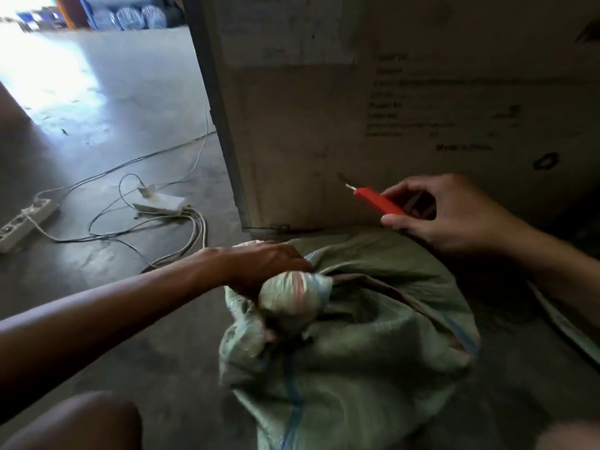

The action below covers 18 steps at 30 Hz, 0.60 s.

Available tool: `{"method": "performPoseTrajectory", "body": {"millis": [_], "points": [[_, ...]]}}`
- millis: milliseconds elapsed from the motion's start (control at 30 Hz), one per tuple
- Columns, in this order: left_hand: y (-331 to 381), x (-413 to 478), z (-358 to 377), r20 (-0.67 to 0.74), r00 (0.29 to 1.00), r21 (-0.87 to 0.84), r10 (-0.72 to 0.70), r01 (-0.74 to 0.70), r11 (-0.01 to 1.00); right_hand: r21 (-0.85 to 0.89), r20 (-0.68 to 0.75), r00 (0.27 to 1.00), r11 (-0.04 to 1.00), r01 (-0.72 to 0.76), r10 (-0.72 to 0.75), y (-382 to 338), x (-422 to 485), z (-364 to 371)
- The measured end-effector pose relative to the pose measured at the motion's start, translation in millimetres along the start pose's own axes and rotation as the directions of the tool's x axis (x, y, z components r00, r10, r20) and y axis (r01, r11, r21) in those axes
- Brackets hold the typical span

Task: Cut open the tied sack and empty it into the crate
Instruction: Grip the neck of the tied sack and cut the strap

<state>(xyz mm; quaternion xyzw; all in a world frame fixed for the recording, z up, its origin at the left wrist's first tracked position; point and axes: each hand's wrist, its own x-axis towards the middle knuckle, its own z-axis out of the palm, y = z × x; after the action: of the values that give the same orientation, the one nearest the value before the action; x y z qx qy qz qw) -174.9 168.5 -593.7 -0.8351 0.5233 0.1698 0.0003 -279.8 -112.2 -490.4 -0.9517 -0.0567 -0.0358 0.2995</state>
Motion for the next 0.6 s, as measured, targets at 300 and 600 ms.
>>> {"method": "performPoseTrajectory", "body": {"millis": [300, 600], "points": [[75, -10, -63, -0.327, 0.690, -0.935, -0.645, -0.136, 0.329, 0.088, -0.221, 0.974, 0.994, 0.065, -0.044, -32, -29, -59], [91, -1, -75, 0.046, 0.793, -0.887, -0.608, -0.247, -0.389, 0.236, -0.310, 0.942, 0.949, 0.210, -0.131, -76, -71, -55]]}}
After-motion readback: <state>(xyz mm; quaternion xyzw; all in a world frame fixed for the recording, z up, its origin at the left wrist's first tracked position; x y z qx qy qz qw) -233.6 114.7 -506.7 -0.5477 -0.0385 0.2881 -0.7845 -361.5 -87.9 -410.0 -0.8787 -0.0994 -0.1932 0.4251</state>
